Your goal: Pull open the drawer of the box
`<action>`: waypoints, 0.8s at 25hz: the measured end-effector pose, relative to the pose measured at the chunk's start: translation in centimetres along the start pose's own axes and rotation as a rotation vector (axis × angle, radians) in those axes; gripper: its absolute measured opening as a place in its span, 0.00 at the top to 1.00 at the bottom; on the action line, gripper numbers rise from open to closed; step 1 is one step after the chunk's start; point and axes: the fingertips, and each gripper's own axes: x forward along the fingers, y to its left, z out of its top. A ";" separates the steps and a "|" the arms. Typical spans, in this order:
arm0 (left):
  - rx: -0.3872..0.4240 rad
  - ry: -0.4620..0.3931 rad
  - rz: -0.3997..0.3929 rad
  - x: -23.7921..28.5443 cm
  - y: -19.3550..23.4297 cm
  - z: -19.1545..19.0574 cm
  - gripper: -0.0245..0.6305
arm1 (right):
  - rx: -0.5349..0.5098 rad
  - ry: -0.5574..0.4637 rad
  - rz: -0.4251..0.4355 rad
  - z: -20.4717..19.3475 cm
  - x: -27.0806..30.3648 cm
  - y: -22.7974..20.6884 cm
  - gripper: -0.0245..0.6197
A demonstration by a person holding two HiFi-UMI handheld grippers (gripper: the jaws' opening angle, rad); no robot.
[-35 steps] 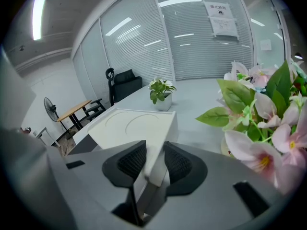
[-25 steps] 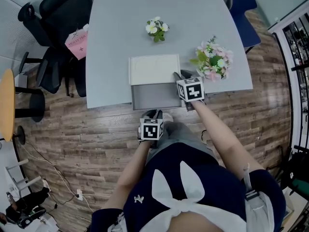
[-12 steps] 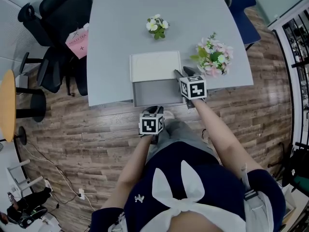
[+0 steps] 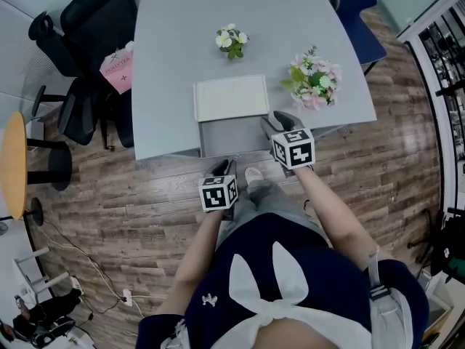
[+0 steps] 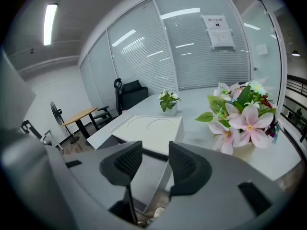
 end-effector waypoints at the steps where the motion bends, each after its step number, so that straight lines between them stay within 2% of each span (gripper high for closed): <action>1: 0.000 -0.029 0.007 -0.6 0.0 0.7 0.84 | -0.009 -0.006 0.004 0.0 -0.6 0.4 0.69; 6: -0.002 -0.180 0.022 -3.2 -0.4 5.1 0.87 | -0.031 -0.029 0.014 0.1 -3.1 2.2 0.76; 12: -0.006 -0.291 -0.045 -5.8 -2.0 8.8 0.91 | -0.041 -0.078 0.014 1.0 -6.1 4.3 0.95; 17: 0.071 -0.321 -0.051 -7.5 -3.1 10.4 0.92 | -0.075 -0.088 0.036 1.8 -8.2 5.5 0.95; 20: 0.091 -0.333 -0.060 -8.3 -3.7 10.9 0.92 | -0.087 -0.090 0.054 2.0 -9.1 6.1 0.96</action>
